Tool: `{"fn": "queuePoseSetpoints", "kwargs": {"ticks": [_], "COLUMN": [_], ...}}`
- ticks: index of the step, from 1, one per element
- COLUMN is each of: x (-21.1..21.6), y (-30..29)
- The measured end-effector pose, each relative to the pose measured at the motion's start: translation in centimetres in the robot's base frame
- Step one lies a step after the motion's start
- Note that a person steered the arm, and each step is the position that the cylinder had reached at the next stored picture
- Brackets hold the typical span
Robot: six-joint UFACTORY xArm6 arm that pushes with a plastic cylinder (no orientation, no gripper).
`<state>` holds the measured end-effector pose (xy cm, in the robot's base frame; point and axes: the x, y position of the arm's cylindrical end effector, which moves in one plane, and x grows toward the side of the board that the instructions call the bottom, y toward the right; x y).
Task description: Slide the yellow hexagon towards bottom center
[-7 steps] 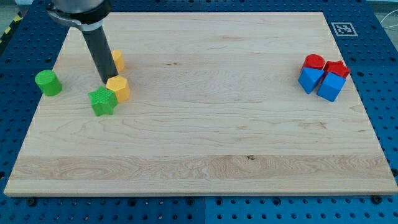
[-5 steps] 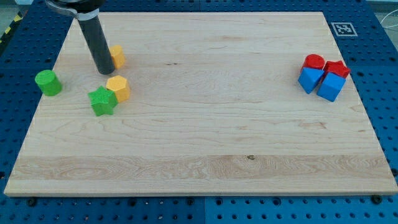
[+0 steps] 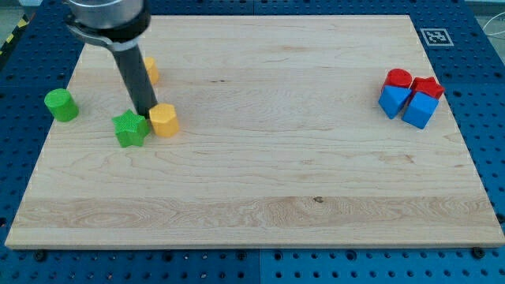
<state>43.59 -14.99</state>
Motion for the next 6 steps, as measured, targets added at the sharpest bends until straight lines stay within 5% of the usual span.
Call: {"fn": "queuePoseSetpoints", "kwargs": {"ticks": [3, 6], "x": [6.3, 2.9], "y": [7.3, 7.0]}}
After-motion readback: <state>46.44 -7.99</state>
